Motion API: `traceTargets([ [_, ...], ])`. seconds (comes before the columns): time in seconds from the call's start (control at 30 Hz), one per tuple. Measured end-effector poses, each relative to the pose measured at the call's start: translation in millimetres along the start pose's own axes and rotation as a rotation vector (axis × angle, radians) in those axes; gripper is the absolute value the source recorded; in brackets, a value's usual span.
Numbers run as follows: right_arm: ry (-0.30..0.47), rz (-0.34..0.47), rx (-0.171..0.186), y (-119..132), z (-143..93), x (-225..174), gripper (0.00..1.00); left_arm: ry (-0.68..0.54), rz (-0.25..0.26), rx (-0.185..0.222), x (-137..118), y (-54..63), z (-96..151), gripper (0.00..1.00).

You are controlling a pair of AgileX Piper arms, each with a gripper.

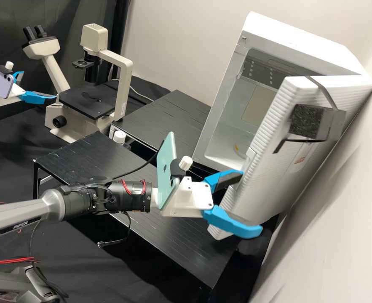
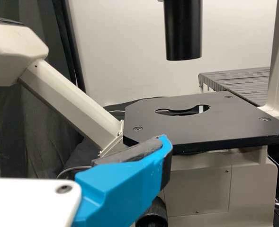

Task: Open the incubator door.

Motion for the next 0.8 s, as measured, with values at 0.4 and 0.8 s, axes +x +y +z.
traceTargets([
  [0.4, 0.042, -0.009, 0.039, 0.9, -2.0, -14.4, 1.0, 0.0, 0.0, 0.0, 0.0, 0.0, 0.0, 1.0],
  [0.8, 0.418, 0.068, 0.15, 21.7, -14.9, -62.4, 1.0, 0.0, 0.0, 0.0, 0.0, 0.0, 0.0, 1.0],
])
